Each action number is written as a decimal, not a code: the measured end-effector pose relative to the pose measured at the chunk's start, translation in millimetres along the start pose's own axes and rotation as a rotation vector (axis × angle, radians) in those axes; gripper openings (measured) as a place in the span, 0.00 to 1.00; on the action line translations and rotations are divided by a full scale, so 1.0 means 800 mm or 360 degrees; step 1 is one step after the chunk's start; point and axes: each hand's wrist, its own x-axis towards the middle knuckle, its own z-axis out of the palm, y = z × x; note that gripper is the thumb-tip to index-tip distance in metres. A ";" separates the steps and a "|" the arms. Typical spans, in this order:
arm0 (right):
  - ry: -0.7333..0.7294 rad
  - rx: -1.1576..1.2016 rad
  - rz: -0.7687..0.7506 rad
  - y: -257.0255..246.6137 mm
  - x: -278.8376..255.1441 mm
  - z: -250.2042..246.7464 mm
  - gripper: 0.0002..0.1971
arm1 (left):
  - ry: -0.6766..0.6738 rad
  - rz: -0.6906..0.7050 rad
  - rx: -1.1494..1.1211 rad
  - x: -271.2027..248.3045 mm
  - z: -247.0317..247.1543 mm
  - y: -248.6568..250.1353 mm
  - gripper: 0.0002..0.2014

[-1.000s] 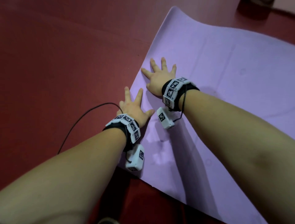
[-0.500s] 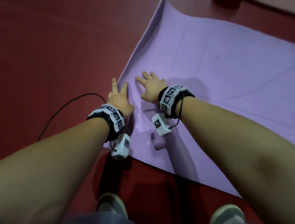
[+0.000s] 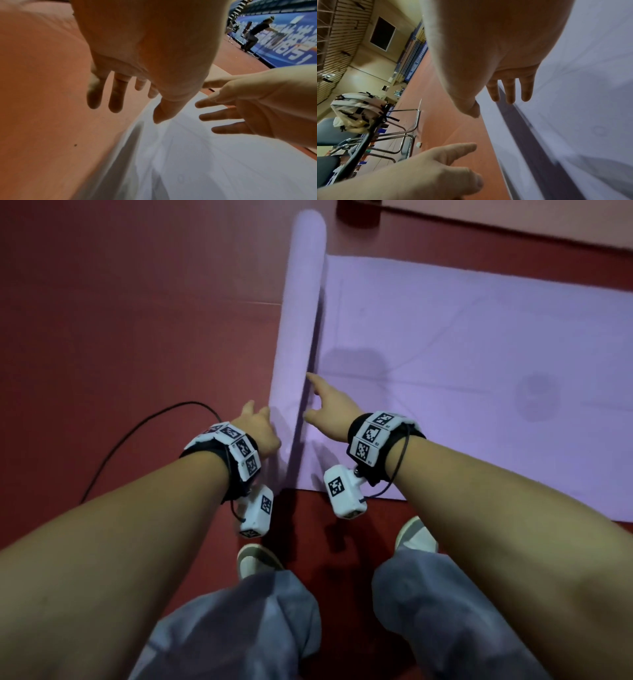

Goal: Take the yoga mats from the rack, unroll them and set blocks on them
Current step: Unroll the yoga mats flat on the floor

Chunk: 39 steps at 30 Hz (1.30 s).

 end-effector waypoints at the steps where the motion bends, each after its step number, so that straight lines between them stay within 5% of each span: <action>1: 0.0017 0.0022 0.0024 -0.002 -0.019 -0.010 0.38 | -0.0034 -0.0010 0.0025 -0.016 -0.005 0.009 0.35; 13: 0.0325 0.0502 0.0298 -0.035 -0.216 -0.135 0.36 | 0.0268 0.0222 0.0036 -0.221 -0.103 0.144 0.27; 22: 0.0754 0.0931 0.0461 0.012 -0.432 -0.255 0.32 | 0.0338 0.0470 0.0222 -0.385 -0.150 0.328 0.27; 30: 0.0963 0.1152 0.0559 0.171 -0.620 -0.316 0.32 | 0.0350 0.0708 0.0361 -0.497 -0.055 0.541 0.27; 39: 0.1407 0.1502 0.0784 0.396 -0.922 -0.357 0.31 | 0.0218 0.1054 0.0693 -0.665 0.137 0.821 0.26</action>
